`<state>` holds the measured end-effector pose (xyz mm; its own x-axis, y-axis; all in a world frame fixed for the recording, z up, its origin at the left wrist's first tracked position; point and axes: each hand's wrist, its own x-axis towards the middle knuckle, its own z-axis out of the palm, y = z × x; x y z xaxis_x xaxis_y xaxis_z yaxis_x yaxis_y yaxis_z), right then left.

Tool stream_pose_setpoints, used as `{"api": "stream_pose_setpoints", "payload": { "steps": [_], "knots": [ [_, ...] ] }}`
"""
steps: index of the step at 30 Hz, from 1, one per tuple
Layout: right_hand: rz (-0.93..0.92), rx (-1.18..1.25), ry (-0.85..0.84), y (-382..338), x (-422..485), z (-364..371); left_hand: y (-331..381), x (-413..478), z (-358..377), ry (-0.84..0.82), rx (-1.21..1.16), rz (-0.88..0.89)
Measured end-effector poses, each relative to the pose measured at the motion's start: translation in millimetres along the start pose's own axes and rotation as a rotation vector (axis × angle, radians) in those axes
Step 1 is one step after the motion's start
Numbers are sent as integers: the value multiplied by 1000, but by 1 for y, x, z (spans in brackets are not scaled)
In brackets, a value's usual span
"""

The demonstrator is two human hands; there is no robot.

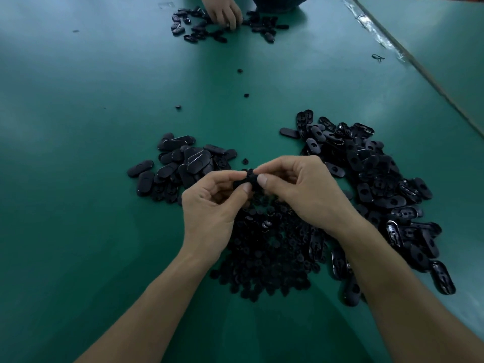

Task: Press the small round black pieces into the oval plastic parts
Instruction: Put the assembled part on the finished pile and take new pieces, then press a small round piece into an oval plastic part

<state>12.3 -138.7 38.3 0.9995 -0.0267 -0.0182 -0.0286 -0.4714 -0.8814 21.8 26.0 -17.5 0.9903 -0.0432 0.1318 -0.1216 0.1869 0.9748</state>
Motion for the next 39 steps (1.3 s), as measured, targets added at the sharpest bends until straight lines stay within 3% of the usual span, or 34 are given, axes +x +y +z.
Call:
{"api": "stream_pose_setpoints", "payload": {
  "steps": [8,12,21,39],
  "knots": [
    [209,-693,235,26,18,-16,-1,6,2,163,-159,-83],
    [312,-819,239,35,25,-20,-1,7,1,228,-146,-123],
    [129,-754,383,41,22,-18,-6,8,0,280,-47,-107],
    [191,-687,384,36,28,-19,-1,2,-1,111,58,-11]
  ]
}}
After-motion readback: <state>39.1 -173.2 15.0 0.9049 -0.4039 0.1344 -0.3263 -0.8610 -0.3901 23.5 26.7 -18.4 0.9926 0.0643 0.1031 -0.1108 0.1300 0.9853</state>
